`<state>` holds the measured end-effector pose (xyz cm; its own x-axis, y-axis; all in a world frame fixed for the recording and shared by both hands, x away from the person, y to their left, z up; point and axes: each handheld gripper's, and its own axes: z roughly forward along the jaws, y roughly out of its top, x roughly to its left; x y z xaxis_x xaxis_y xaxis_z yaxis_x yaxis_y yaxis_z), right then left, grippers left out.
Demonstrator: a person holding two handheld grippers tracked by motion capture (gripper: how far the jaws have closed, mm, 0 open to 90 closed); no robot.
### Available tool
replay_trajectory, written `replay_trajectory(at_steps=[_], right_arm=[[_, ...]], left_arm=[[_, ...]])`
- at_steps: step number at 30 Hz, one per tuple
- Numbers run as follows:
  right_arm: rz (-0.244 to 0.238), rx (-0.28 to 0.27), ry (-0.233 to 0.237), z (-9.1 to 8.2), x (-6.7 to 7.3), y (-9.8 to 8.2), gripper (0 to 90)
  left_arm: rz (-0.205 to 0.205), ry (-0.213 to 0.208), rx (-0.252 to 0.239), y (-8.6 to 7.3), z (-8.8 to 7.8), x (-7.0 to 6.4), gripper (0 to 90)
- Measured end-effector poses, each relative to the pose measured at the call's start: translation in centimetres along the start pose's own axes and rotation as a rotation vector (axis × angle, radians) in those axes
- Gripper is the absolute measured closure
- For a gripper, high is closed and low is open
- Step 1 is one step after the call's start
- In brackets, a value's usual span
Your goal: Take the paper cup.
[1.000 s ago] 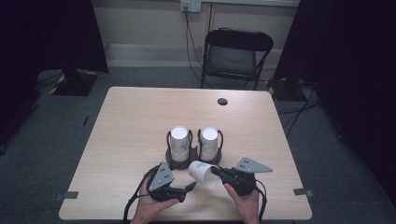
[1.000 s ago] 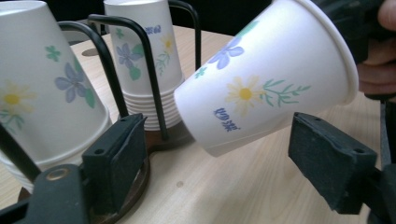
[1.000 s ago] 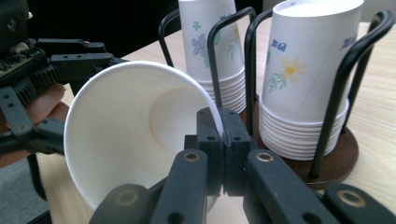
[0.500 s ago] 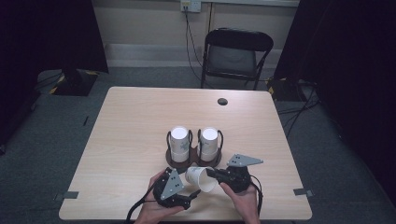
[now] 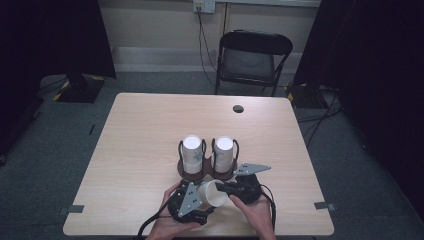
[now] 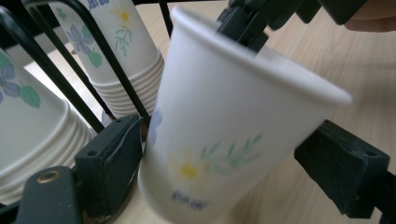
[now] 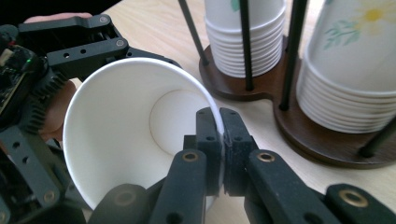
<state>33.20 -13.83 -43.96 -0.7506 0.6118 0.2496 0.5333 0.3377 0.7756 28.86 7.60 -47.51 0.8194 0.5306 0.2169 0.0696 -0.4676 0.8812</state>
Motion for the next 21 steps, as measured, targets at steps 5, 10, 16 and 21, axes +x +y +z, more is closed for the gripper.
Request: replay_trajectory(at_steps=[5,10,16,21], right_arm=[[0.016,0.028,0.012,0.5,0.1,0.2,87.2],[0.046,0.061,0.003,0.7,0.0,0.6,87.2],[0.052,0.108,0.015,1.3,0.1,0.8,87.1],[0.053,0.126,0.036,1.8,0.4,1.0,86.8]], left_arm=[[0.025,0.003,-0.001,0.1,0.0,-0.1,16.6],[0.046,0.013,-0.007,0.3,0.1,-0.3,18.7],[0.083,0.007,0.001,0.4,0.2,-0.5,19.8],[0.077,0.026,-0.009,0.3,0.1,-0.8,19.4]])
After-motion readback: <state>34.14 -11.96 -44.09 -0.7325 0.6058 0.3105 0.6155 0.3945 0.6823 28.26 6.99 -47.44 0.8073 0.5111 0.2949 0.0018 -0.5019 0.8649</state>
